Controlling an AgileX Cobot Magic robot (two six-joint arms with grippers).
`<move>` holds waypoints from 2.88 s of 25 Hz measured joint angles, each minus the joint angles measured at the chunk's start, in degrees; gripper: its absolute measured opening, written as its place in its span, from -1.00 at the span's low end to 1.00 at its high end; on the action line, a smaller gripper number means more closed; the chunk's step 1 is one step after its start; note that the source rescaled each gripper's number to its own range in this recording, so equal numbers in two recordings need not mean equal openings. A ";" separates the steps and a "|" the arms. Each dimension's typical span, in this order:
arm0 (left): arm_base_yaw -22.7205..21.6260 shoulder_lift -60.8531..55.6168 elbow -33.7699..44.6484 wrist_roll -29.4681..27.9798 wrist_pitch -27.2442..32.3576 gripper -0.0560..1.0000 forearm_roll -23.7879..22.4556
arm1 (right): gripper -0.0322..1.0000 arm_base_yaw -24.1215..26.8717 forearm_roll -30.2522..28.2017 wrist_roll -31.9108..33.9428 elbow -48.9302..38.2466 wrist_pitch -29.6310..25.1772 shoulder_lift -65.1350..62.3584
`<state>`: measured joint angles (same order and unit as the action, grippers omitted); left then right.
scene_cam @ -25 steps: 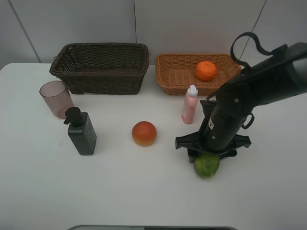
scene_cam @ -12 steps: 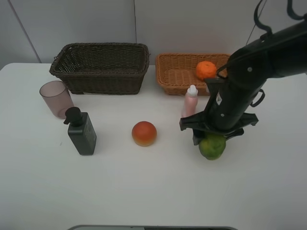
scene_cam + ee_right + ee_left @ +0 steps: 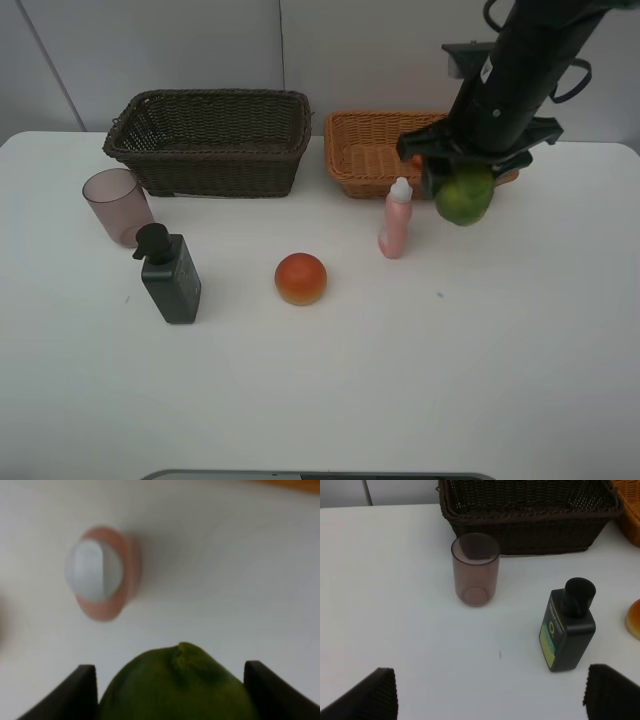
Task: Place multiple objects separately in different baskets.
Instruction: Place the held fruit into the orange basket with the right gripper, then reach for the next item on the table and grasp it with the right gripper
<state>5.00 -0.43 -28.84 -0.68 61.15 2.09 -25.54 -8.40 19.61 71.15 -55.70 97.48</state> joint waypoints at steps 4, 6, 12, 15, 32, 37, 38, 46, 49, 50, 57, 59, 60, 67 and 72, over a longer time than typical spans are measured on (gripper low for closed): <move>0.00 0.00 0.00 0.00 0.00 0.93 0.00 | -0.11 1.09 -0.48 -0.90 8.78 -1.46 2.59; 0.00 0.00 0.00 0.00 0.00 0.93 0.00 | -0.11 1.30 -1.00 -1.21 13.25 -2.33 5.47; 0.00 0.00 0.00 0.00 0.00 0.93 0.00 | -0.11 1.32 -1.45 -3.81 27.69 -3.73 15.57; 0.00 0.00 0.00 0.00 0.00 0.93 0.00 | -0.11 1.37 -1.51 -3.94 34.09 -3.63 20.47; 0.00 0.00 0.00 0.00 0.00 0.93 0.00 | -0.11 3.96 -2.13 -4.07 40.96 12.92 33.87; 0.00 0.00 0.00 0.00 0.00 0.93 0.00 | -0.11 3.96 -2.13 -4.07 40.96 14.08 35.90; 0.00 0.00 0.00 0.00 0.00 0.93 0.00 | -0.11 3.96 -2.13 -4.07 40.96 14.15 36.34; 0.00 0.00 0.00 0.00 0.00 0.93 0.00 | 0.22 3.96 -2.19 -4.07 40.96 14.36 37.56; 0.00 0.00 0.00 0.00 0.00 0.93 0.00 | 0.65 3.96 -2.22 -4.07 40.96 14.50 37.45; 0.00 0.00 0.00 0.00 0.00 0.93 0.00 | 0.72 3.96 -2.22 -4.07 41.03 14.50 37.45; 0.00 0.00 0.00 0.00 0.00 0.93 0.00 | 0.82 3.96 -2.22 -4.07 41.03 13.48 36.73; 0.00 0.00 0.00 0.00 0.00 0.93 0.00 | 0.82 3.96 -2.22 -4.07 41.03 11.99 35.42; 0.00 0.00 0.00 0.00 0.00 0.93 0.00 | 0.82 3.96 -2.22 -4.07 41.03 10.95 34.44; 0.00 0.00 0.00 0.00 0.00 0.93 0.00 | 0.82 2.49 -2.25 -3.86 40.92 1.33 27.63; 0.00 0.00 0.00 0.00 0.00 0.93 0.00 | 0.82 0.59 -2.19 -2.30 34.36 -0.21 21.10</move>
<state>5.00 -0.43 -28.84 -0.68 61.15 2.09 -24.95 -10.59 17.31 105.51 -55.91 118.58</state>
